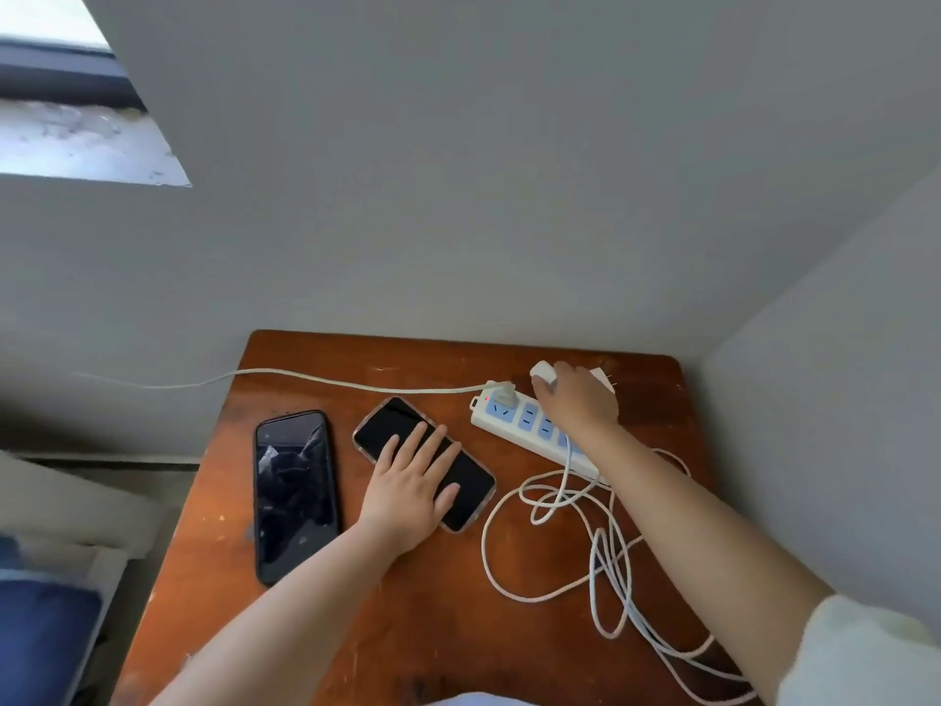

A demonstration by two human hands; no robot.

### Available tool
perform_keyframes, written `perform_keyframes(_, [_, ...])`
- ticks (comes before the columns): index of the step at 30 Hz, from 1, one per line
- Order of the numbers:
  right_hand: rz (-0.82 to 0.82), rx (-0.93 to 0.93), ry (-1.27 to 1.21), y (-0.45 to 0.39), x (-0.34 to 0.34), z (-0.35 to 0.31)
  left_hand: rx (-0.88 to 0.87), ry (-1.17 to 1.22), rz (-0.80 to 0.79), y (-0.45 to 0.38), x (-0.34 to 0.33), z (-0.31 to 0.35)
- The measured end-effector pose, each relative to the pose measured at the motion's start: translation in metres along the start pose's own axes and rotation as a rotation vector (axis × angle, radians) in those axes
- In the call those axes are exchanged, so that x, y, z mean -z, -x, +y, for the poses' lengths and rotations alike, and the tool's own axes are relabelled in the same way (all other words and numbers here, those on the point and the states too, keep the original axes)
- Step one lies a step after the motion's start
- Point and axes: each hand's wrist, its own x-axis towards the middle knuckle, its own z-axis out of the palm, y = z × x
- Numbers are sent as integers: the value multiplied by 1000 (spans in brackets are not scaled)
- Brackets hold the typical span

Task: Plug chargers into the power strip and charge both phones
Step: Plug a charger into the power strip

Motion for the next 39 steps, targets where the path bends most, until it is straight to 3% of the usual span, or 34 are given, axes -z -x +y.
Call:
perform_keyframes(6, [-107,38,-211,-6,7,-2,1,3,-17,-5,2,2])
perform_keyframes(11, [-28,265,-122,22,34,21,-46,-27,-9,-8,5,3])
perform_keyframes(15, [-120,390,6,38,37,23,-138,-43,27,-16,12,13])
perform_keyframes(21, [-226,362,111,38,39,27,-112,13,4,-36,20,26])
perform_keyframes(28, [-198,344,116,36,48,20,-169,54,-13,-43,20,22])
perform_keyframes(39, [-277,406,440,25,50,-18,-244,57,-1,-45,20,16])
